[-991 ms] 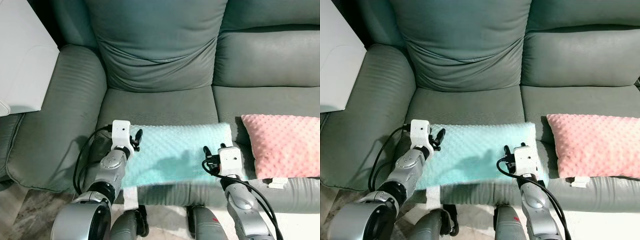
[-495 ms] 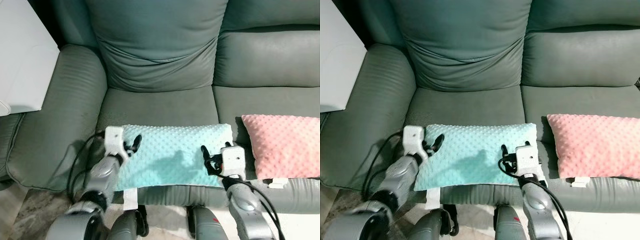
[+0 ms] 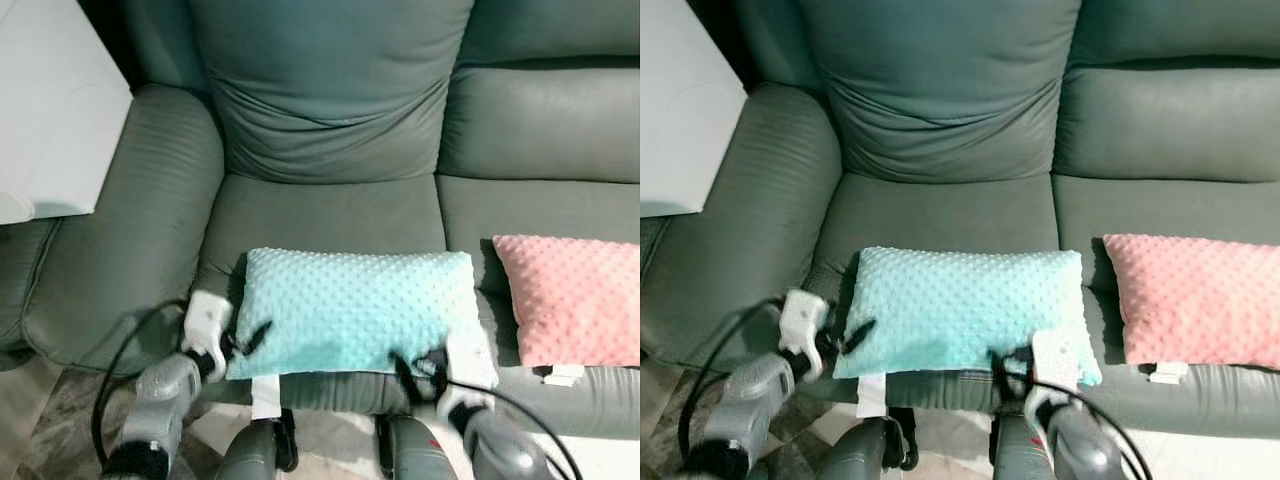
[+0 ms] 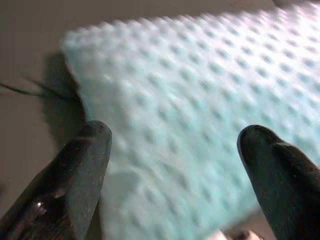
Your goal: Move the pillow to the sofa
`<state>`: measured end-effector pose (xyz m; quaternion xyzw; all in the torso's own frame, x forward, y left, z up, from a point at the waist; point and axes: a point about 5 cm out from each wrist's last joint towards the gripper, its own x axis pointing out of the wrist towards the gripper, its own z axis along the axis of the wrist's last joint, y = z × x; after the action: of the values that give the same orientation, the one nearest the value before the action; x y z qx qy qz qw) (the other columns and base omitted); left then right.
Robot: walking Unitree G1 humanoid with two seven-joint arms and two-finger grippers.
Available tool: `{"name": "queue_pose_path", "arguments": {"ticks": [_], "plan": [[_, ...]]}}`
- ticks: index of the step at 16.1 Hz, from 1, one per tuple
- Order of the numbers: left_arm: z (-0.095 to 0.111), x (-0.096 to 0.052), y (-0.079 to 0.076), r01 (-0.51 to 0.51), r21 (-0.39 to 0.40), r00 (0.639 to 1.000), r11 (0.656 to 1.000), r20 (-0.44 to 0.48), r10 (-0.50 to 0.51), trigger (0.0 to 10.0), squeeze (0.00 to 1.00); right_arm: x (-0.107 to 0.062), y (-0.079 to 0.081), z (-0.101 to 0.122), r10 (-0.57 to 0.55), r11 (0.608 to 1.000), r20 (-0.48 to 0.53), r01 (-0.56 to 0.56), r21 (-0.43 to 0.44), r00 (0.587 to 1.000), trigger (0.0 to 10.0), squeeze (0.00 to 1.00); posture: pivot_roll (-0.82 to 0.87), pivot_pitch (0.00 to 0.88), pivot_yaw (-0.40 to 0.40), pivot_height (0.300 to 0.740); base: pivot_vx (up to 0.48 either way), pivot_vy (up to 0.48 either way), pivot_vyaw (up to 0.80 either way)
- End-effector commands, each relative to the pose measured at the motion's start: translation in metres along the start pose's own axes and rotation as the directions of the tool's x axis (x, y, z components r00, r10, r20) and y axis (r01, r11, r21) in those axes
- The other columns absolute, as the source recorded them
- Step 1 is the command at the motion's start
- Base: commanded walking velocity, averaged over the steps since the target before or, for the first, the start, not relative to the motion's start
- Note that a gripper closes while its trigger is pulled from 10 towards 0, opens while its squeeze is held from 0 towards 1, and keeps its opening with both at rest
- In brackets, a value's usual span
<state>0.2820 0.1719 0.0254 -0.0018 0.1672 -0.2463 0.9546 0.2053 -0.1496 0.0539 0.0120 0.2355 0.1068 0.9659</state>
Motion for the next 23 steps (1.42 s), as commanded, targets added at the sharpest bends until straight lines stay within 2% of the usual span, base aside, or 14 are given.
{"name": "queue_pose_path", "arguments": {"ticks": [1, 3, 5, 6, 7, 10, 13, 14, 15, 16, 17, 19, 21, 23], "plan": [[-0.012, -0.007, -0.001, 0.023, 0.008, 0.998, 1.0, -0.063, -0.023, 10.0, 1.0, -0.006, 0.003, -0.011, 0.031, 0.999, -0.07, -0.029, 0.025, 0.997, 10.0, 1.0, -0.18, 0.307, 0.099, 0.74, 0.0, 0.0, 0.0], [-0.026, -0.007, -0.014, 0.116, 0.023, 0.979, 0.993, -0.169, -0.11, 10.0, 1.0, -0.005, 0.0, -0.025, 0.045, 0.998, -0.149, -0.038, 0.05, 0.988, 10.0, 1.0, -0.18, 0.3, 0.097, 0.74, 0.0, 0.0, 0.0], [-0.036, -0.005, -0.023, 0.166, 0.028, 0.954, 0.986, -0.257, -0.154, 10.0, 1.0, 0.005, -0.005, -0.027, 0.046, 0.998, -0.145, -0.039, 0.05, 0.988, 10.0, 1.0, -0.18, 0.301, 0.096, 0.74, 0.0, 0.0, 0.0], [-0.038, -0.004, -0.026, 0.184, 0.026, 0.947, 0.983, -0.273, -0.17, 10.0, 1.0, 0.008, -0.007, -0.027, 0.04, 0.998, -0.14, -0.034, 0.047, 0.989, 10.0, 1.0, -0.18, 0.301, 0.097, 0.74, 0.0, 0.0, 0.0], [-0.044, -0.002, -0.029, 0.18, 0.028, 0.935, 0.983, -0.316, -0.162, 10.0, 1.0, 0.016, -0.011, -0.037, 0.03, 0.999, -0.172, -0.025, 0.031, 0.985, 10.0, 1.0, -0.18, 0.304, 0.097, 0.74, 0.0, 0.0, 0.0], [-0.061, -0.005, -0.029, 0.18, 0.07, 0.897, 0.981, -0.422, -0.134, 10.0, 1.0, 0.022, -0.015, -0.062, 0.02, 1.0, -0.242, -0.016, 0.018, 0.97, 10.0, 1.0, -0.18, 0.324, 0.102, 0.74, 0.0, 0.0, 0.0], [-0.065, -0.002, -0.028, 0.158, 0.066, 0.888, 0.985, -0.446, -0.113, 10.0, 1.0, 0.025, -0.017, -0.077, 0.048, 0.999, -0.278, -0.042, 0.025, 0.959, 10.0, 1.0, -0.18, 0.34, 0.104, 0.74, 0.0, 0.0, 0.0], [-0.064, 0.002, -0.029, 0.148, 0.085, 0.888, 0.985, -0.449, -0.094, 10.0, 1.0, 0.03, -0.02, -0.08, 0.05, 0.999, -0.257, -0.05, 0.008, 0.965, 10.0, 0.99, -0.18, 0.346, 0.103, 0.74, 0.0, 0.0, 0.0], [-0.063, 0.005, -0.03, 0.141, 0.097, 0.889, 0.985, -0.449, -0.083, 10.0, 1.0, 0.032, -0.022, -0.08, 0.048, 0.999, -0.241, -0.05, -0.002, 0.969, 10.0, 0.94, -0.18, 0.348, 0.106, 0.74, 0.0, 0.0, 0.0], [-0.062, 0.008, -0.031, 0.131, 0.107, 0.892, 0.986, -0.446, -0.07, 10.0, 0.39, 0.034, -0.023, -0.079, 0.045, 0.999, -0.218, -0.047, -0.006, 0.975, 10.0, 0.94, -0.17, 0.352, 0.108, 0.74, 0.0, 0.0, 0.0], [-0.056, 0.014, -0.03, 0.098, 0.131, 0.904, 0.987, -0.426, -0.033, 10.0, 0.0, 0.038, -0.026, -0.075, 0.039, 0.999, -0.187, -0.043, -0.017, 0.982, 10.0, 0.93, -0.17, 0.355, 0.108, 0.74, 0.0, 0.0, 0.0], [-0.051, 0.019, -0.029, 0.054, 0.135, 0.914, 0.989, -0.406, 0.006, 10.0, 0.0, 0.043, -0.028, -0.073, 0.031, 0.999, -0.154, -0.037, -0.035, 0.988, 10.0, 0.93, -0.17, 0.36, 0.11, 0.74, 0.0, 0.0, 0.0], [-0.047, 0.022, -0.027, 0.011, 0.145, 0.918, 0.989, -0.394, 0.047, 10.0, 0.0, 0.048, -0.029, -0.07, 0.023, 0.999, -0.119, -0.027, -0.032, 0.993, 10.0, 0.85, -0.17, 0.362, 0.112, 0.74, 0.0, 0.0, 0.0], [-0.045, 0.024, -0.025, -0.02, 0.142, 0.921, 0.99, -0.382, 0.073, 10.0, 0.0, 0.05, -0.029, -0.069, 0.018, 0.999, -0.11, -0.022, -0.038, 0.994, 10.0, 0.65, -0.17, 0.363, 0.113, 0.74, 0.0, 0.0, 0.0]]}}
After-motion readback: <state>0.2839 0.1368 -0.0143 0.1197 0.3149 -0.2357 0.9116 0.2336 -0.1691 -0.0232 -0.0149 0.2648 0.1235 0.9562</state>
